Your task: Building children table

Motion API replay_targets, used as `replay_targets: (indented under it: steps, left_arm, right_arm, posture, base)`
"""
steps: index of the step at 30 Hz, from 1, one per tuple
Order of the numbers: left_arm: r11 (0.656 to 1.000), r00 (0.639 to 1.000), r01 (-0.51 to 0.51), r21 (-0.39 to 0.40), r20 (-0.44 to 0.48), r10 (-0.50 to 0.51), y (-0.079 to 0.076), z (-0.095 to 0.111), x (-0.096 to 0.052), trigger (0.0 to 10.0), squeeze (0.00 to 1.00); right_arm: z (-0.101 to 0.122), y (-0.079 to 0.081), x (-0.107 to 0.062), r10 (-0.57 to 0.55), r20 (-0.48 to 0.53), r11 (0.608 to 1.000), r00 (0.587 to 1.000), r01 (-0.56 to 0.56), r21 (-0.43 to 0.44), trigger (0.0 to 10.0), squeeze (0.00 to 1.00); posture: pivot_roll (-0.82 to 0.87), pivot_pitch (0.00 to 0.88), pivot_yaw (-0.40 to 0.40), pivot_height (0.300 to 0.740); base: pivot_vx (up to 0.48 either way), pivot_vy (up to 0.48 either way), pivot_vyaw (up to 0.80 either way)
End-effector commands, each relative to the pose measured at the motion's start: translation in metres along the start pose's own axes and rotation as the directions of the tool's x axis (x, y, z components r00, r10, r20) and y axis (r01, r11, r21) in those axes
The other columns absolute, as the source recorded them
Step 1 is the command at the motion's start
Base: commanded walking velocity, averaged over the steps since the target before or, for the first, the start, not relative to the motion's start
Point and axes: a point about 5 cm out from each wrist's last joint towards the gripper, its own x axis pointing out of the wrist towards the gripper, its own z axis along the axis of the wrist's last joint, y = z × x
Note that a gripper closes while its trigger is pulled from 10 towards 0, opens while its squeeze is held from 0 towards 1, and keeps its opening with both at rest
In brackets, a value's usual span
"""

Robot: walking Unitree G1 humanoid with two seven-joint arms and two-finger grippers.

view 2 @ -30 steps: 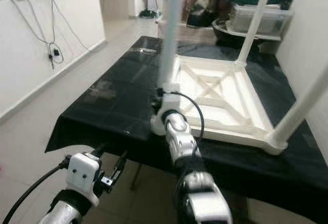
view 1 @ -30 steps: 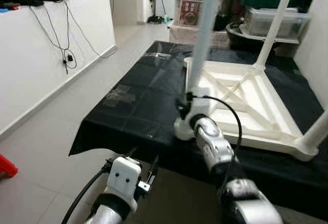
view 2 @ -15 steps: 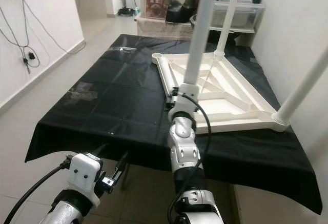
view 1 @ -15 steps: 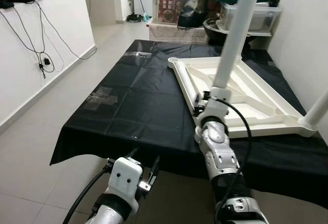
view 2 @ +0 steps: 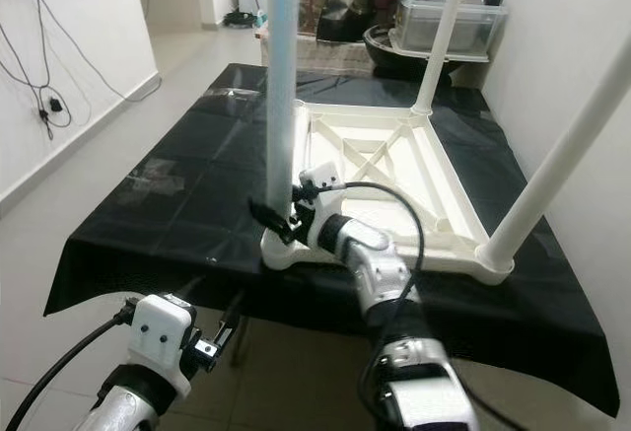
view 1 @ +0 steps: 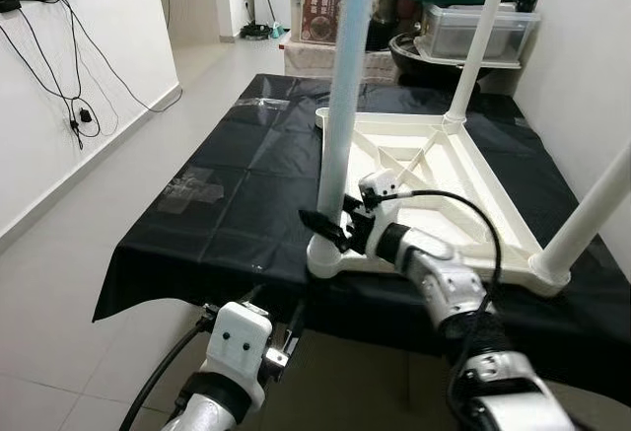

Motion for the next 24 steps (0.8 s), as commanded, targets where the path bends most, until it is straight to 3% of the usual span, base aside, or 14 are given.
replay_targets:
  steps: [1,4,5,9,13,15,16,17,19,20,21,22,23,24]
  left_arm:
    - [1.000,1.000,0.007,0.001,-0.015,-0.007,-0.001,-0.004,0.000,10.0,0.00]
    - [1.000,1.000,0.005,0.001,-0.014,-0.005,-0.001,-0.004,0.000,10.0,0.00]
    - [1.000,1.000,0.006,0.001,-0.013,-0.006,-0.001,-0.003,0.000,10.0,0.00]
    - [1.000,1.000,0.007,0.001,-0.014,-0.007,-0.001,-0.003,0.000,10.0,0.00]
    - [1.000,1.000,0.009,-0.001,-0.014,-0.009,-0.002,-0.004,-0.001,10.0,0.00]
    - [1.000,1.000,0.009,-0.001,-0.014,-0.009,-0.002,-0.003,-0.001,10.0,0.00]
    - [1.000,1.000,0.009,0.000,-0.015,-0.009,-0.002,-0.004,-0.001,10.0,0.00]
    - [1.000,1.000,0.008,0.000,-0.016,-0.008,-0.002,-0.004,0.000,10.0,0.00]
    - [1.000,1.000,0.008,0.000,-0.016,-0.008,-0.002,-0.004,0.000,10.0,0.00]
    - [1.000,1.000,0.009,-0.001,-0.017,-0.009,-0.002,-0.004,0.000,10.0,0.00]
    - [1.000,1.000,0.009,-0.001,-0.017,-0.009,-0.002,-0.004,0.000,10.0,0.00]
    - [1.000,1.000,0.011,-0.001,-0.018,-0.011,-0.002,-0.005,0.000,10.0,0.00]
    - [1.000,1.000,0.011,-0.001,-0.019,-0.011,-0.002,-0.005,0.000,10.0,0.00]
    - [1.000,1.000,0.011,-0.001,-0.019,-0.011,-0.002,-0.005,0.000,10.0,0.00]
  right_arm:
    - [-0.007,0.018,0.019,0.152,-0.036,0.988,0.988,-0.153,-0.002,10.0,0.00]
    - [-0.005,0.021,0.031,0.132,-0.007,0.991,0.991,-0.133,-0.011,8.5,0.00]
    - [-0.007,0.023,0.033,0.128,0.000,0.992,0.992,-0.128,-0.003,0.9,0.00]
    - [-0.009,0.024,0.033,0.111,0.014,0.994,0.994,-0.111,0.014,0.0,0.00]
    - [-0.014,-0.001,0.024,-0.279,0.022,0.959,0.960,0.278,0.061,0.0,0.00]
    - [-0.014,-0.004,0.023,-0.311,0.023,0.949,0.950,0.309,0.061,0.0,0.00]
    - [-0.013,-0.014,0.017,-0.457,0.028,0.887,0.889,0.454,0.081,0.0,0.00]
    - [-0.012,-0.026,0.005,-0.644,0.026,0.763,0.765,0.639,0.091,0.0,0.00]
    - [-0.012,-0.026,0.005,-0.644,0.026,0.763,0.765,0.639,0.091,0.0,0.00]
    - [-0.010,-0.035,-0.008,-0.790,0.041,0.613,0.612,0.783,0.107,0.0,0.00]
    - [-0.010,-0.035,-0.008,-0.790,0.041,0.613,0.612,0.783,0.107,0.0,0.00]
    - [-0.008,-0.039,-0.021,-0.892,0.051,0.452,0.449,0.883,0.125,0.0,0.00]
    - [-0.007,-0.040,-0.029,-0.933,0.058,0.360,0.355,0.923,0.135,0.0,0.00]
    - [-0.007,-0.040,-0.029,-0.933,0.058,0.360,0.355,0.923,0.135,0.0,0.00]
  posture:
    - [0.16,0.000,-0.085,0.740]
    - [0.16,0.000,-0.086,0.740]
    - [0.16,0.000,-0.083,0.740]
    - [0.16,0.000,-0.084,0.740]
    - [0.15,0.000,-0.084,0.740]
    - [0.15,0.000,-0.084,0.740]
    - [0.15,0.000,-0.083,0.740]
    - [0.14,0.000,-0.077,0.740]
    - [0.14,0.000,-0.077,0.740]
    - [0.14,0.000,-0.078,0.740]
    - [0.14,0.000,-0.078,0.740]
    - [0.14,0.000,-0.076,0.740]
    - [0.14,0.000,-0.076,0.740]
    - [0.14,0.000,-0.076,0.740]
  base:
    - [0.000,0.000,0.00]
    - [0.000,0.000,0.00]
    - [0.000,0.000,0.00]
    - [0.000,0.000,0.00]
    - [0.000,0.000,0.00]
    - [0.000,0.000,0.00]
    - [0.000,0.000,0.00]
    - [0.000,0.000,0.00]
    - [0.000,0.000,0.00]
    - [0.000,0.000,0.00]
    - [0.000,0.000,0.00]
    - [0.000,0.000,0.00]
    - [0.000,0.000,0.00]
    - [0.000,0.000,0.00]
